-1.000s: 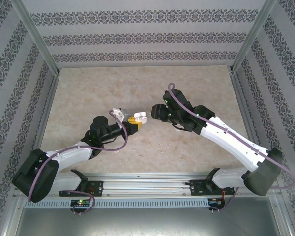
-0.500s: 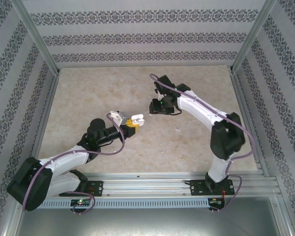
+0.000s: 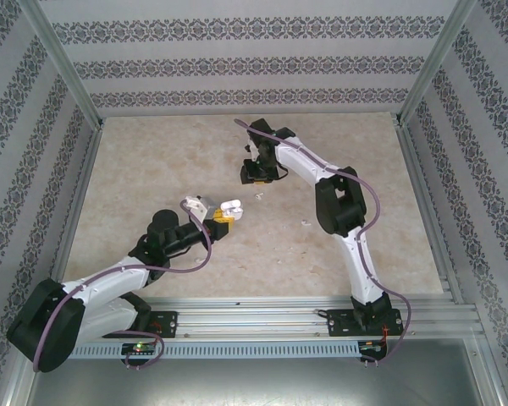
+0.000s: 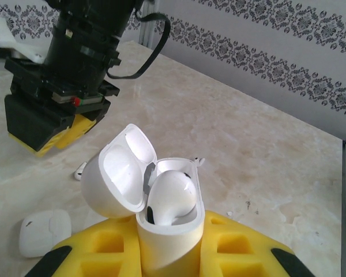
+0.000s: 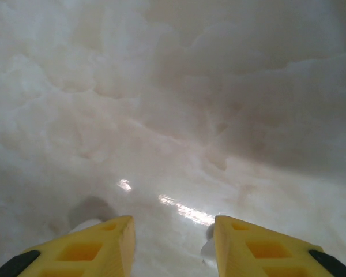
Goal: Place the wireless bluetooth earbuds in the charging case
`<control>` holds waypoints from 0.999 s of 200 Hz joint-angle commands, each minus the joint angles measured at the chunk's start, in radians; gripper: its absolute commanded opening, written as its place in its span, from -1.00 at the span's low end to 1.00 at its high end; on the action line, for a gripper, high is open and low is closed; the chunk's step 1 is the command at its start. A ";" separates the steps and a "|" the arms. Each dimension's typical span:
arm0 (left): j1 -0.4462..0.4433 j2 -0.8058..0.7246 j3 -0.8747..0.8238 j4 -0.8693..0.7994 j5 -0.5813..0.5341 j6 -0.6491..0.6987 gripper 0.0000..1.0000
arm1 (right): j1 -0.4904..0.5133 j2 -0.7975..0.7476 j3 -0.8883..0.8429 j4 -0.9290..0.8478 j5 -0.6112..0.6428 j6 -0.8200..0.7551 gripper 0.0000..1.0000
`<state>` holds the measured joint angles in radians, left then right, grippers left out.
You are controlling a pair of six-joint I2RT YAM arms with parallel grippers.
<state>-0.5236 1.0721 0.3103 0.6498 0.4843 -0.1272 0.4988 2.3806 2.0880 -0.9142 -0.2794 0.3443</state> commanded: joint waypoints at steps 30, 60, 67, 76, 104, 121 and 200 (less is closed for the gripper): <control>-0.001 0.012 -0.008 0.027 -0.011 0.045 -1.00 | -0.024 0.061 0.048 -0.059 -0.008 -0.043 -0.17; -0.001 0.043 0.019 0.021 0.014 0.064 -1.00 | -0.025 0.061 0.001 -0.058 -0.002 -0.054 -0.17; -0.001 0.048 0.025 0.021 0.016 0.066 -1.00 | -0.026 0.057 -0.016 -0.055 -0.001 -0.054 -0.17; -0.001 0.055 0.029 0.022 0.017 0.066 -1.00 | -0.026 0.048 -0.039 -0.047 0.000 -0.054 -0.17; -0.001 0.060 0.035 0.023 0.015 0.069 -1.00 | -0.031 -0.001 -0.135 -0.002 0.003 -0.047 -0.16; -0.002 0.058 0.035 0.021 0.017 0.067 -1.00 | -0.038 -0.025 -0.182 0.012 0.001 -0.041 -0.16; -0.002 0.041 0.047 -0.008 0.017 0.067 -1.00 | -0.037 -0.173 -0.444 0.116 -0.008 0.004 -0.18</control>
<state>-0.5236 1.1320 0.3210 0.6476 0.4889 -0.0780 0.4664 2.2452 1.7332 -0.7162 -0.2897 0.3164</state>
